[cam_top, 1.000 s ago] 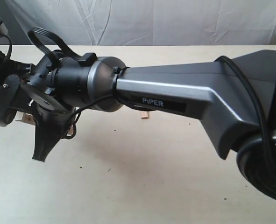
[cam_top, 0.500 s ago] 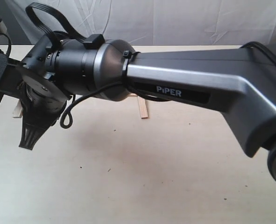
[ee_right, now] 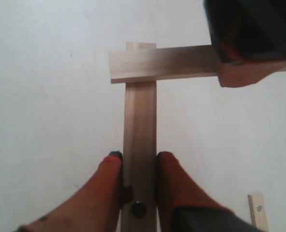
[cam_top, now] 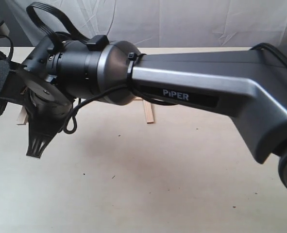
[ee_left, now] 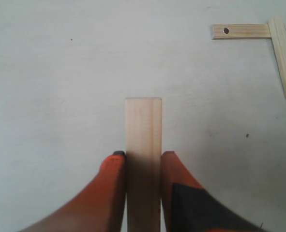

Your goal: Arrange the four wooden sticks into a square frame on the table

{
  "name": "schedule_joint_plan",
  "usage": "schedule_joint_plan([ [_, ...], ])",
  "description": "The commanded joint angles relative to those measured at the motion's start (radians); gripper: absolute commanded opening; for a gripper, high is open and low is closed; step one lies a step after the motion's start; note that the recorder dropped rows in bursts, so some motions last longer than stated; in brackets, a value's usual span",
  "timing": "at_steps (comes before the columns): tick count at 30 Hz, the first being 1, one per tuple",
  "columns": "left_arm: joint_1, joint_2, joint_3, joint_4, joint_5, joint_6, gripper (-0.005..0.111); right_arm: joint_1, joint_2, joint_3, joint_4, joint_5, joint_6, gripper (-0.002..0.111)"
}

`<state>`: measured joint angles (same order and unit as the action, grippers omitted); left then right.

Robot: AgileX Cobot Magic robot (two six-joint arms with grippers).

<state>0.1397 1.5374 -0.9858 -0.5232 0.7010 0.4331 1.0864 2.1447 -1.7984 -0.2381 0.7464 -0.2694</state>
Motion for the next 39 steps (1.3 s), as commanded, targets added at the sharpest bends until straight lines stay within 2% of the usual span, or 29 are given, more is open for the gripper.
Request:
schedule_joint_plan([
  [1, -0.003, 0.004, -0.001, -0.003, 0.006, -0.002, 0.000, 0.000, -0.003, -0.001, -0.028, 0.031, -0.008, -0.001],
  [10, -0.003, -0.024, -0.017, 0.011, -0.004, -0.002, 0.000, 0.000, -0.003, -0.001, -0.046, 0.046, -0.011, -0.001],
  [39, -0.003, -0.024, -0.017, 0.004, 0.015, 0.025, 0.000, 0.000, -0.007, -0.001, -0.037, -0.063, -0.008, -0.001],
])
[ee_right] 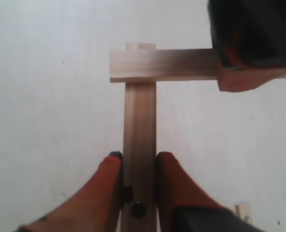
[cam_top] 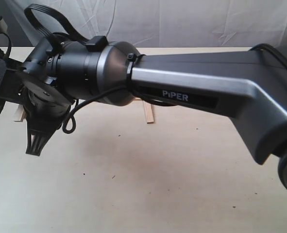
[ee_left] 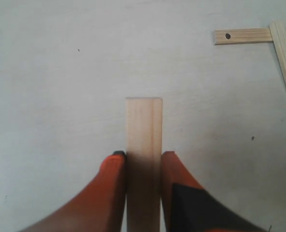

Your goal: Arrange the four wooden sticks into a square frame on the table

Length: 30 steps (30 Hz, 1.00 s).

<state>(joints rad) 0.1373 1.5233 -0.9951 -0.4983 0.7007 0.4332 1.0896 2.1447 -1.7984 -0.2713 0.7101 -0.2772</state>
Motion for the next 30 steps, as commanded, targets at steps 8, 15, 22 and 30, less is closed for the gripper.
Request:
schedule_joint_plan([
  [8, -0.001, -0.010, -0.007, -0.052, 0.023, 0.075, 0.000, -0.003, -0.007, -0.001, -0.004, -0.027, 0.000, -0.001],
  [15, -0.001, -0.010, -0.007, -0.052, 0.023, 0.075, 0.000, -0.003, -0.007, -0.001, 0.010, -0.027, 0.000, -0.001],
  [22, -0.001, -0.010, -0.007, -0.052, 0.016, 0.075, 0.002, -0.003, -0.007, -0.001, 0.010, -0.027, 0.000, -0.001],
  [30, -0.001, -0.010, -0.007, -0.052, 0.010, 0.075, 0.029, -0.003, -0.007, -0.001, 0.010, -0.027, 0.000, -0.001],
])
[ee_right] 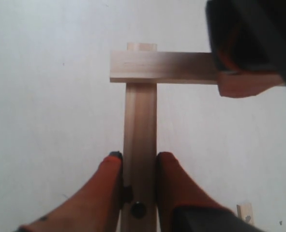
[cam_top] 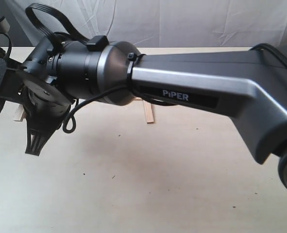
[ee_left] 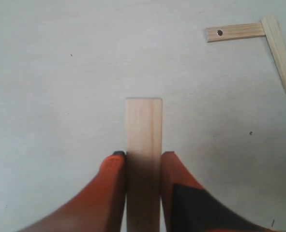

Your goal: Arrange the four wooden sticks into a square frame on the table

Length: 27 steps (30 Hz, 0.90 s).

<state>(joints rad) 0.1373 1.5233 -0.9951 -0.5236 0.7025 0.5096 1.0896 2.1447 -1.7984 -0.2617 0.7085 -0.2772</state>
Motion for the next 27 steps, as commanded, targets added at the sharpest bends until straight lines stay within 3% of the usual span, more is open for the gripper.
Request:
schedule_joint_plan([
  [1, -0.001, -0.010, -0.007, -0.026, 0.008, -0.002, 0.032, -0.003, -0.007, -0.001, 0.000, -0.025, 0.000, -0.001],
  [6, -0.001, -0.010, -0.007, -0.038, 0.000, -0.002, 0.038, -0.003, -0.007, -0.001, 0.001, -0.025, 0.006, -0.001],
  [22, -0.001, -0.060, -0.042, -0.027, -0.033, -0.004, 0.039, -0.003, -0.007, -0.001, 0.025, 0.013, 0.008, -0.001],
  [27, 0.001, -0.083, -0.042, -0.013, -0.033, -0.004, 0.039, -0.066, -0.007, -0.001, 0.128, 0.065, -0.066, -0.001],
])
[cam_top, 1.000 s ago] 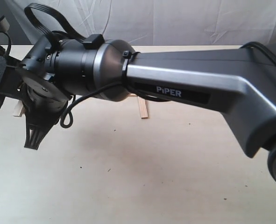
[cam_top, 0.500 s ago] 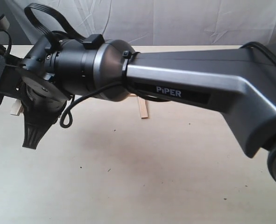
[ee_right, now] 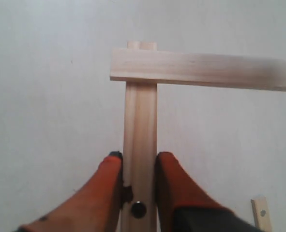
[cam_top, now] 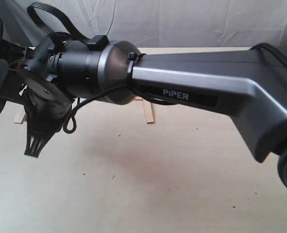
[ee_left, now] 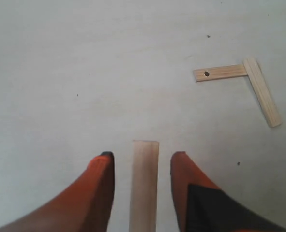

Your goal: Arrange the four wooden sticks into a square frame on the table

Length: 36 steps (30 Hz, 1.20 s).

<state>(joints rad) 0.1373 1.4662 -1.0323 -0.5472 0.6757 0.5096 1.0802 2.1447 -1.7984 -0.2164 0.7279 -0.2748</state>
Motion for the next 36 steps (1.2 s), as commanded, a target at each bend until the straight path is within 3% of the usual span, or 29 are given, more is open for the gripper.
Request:
schedule_joint_plan([
  [1, 0.003, -0.032, -0.005, 0.012, -0.006, -0.004, 0.039, -0.081, -0.007, -0.001, 0.134, 0.066, -0.114, -0.001],
  [7, 0.010, -0.043, -0.005, 0.021, -0.006, -0.004, 0.039, -0.272, -0.013, -0.001, 0.532, 0.203, -0.528, -0.001],
  [17, 0.010, -0.043, -0.005, 0.015, -0.025, -0.004, 0.039, -0.549, -0.014, -0.001, 0.791, 0.334, -0.973, -0.001],
  [25, 0.010, -0.039, -0.005, 0.004, -0.024, -0.004, 0.039, -0.591, 0.101, -0.001, 0.809, 0.296, -1.170, -0.001],
  [36, 0.010, -0.035, 0.003, 0.004, -0.052, -0.004, 0.039, -0.591, 0.155, -0.001, 0.780, 0.228, -1.165, -0.001],
])
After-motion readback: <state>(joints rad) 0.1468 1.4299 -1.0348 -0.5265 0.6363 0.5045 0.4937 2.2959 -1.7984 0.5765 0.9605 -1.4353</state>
